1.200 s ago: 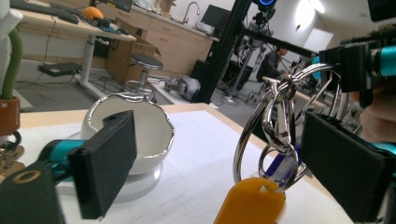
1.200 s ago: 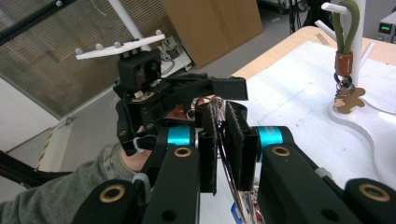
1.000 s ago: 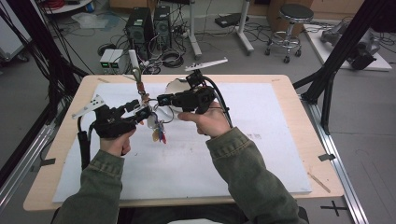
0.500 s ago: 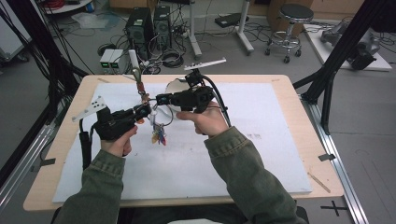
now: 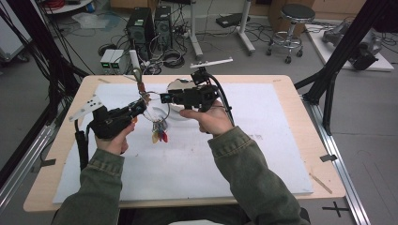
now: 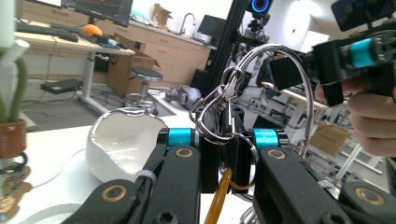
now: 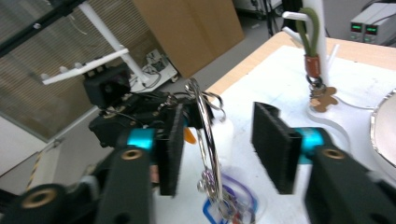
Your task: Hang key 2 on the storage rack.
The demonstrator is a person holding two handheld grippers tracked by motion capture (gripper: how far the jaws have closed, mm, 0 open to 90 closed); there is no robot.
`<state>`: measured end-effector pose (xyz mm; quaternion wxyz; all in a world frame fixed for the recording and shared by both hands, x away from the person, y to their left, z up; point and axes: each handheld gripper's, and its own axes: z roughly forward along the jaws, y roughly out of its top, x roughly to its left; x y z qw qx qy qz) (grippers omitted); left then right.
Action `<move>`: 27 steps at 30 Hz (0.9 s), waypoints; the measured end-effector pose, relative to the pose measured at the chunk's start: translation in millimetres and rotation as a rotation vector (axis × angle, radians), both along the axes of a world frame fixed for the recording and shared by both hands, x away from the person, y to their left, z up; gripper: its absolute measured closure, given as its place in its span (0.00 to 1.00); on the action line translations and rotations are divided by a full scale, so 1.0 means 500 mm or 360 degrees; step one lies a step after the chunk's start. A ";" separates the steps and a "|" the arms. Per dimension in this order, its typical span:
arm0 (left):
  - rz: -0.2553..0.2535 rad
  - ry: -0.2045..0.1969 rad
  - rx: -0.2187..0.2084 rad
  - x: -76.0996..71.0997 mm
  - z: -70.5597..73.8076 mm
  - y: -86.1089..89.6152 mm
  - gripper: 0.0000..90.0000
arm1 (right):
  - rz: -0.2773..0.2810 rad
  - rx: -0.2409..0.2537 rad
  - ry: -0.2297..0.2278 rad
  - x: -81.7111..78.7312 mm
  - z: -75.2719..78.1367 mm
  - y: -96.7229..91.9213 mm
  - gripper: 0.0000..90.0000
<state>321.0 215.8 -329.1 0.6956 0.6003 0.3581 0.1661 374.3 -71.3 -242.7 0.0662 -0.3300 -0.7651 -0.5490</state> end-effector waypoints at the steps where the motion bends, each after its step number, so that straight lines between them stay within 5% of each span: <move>1: 0.0003 0.0003 -0.0013 0.000 0.000 0.002 0.95 | -0.0010 -0.0008 -0.0006 0.000 0.000 -0.001 0.44; 4: 0.0017 0.0017 -0.0013 0.002 0.000 0.007 0.95 | -0.0043 -0.0041 -0.0005 0.000 -0.004 -0.003 0.28; 9: 0.0048 0.0021 -0.0004 0.006 -0.001 0.013 0.95 | -0.0107 -0.0114 -0.0028 -0.003 -0.016 -0.008 0.13; 17: 0.0098 0.0011 0.0014 0.007 0.008 0.031 0.96 | -0.0106 -0.0106 -0.0061 -0.004 -0.039 -0.044 0.10; 27: 0.0168 -0.0008 0.0038 0.013 0.026 0.049 0.96 | -0.0206 -0.0152 -0.0134 -0.010 -0.069 -0.100 0.10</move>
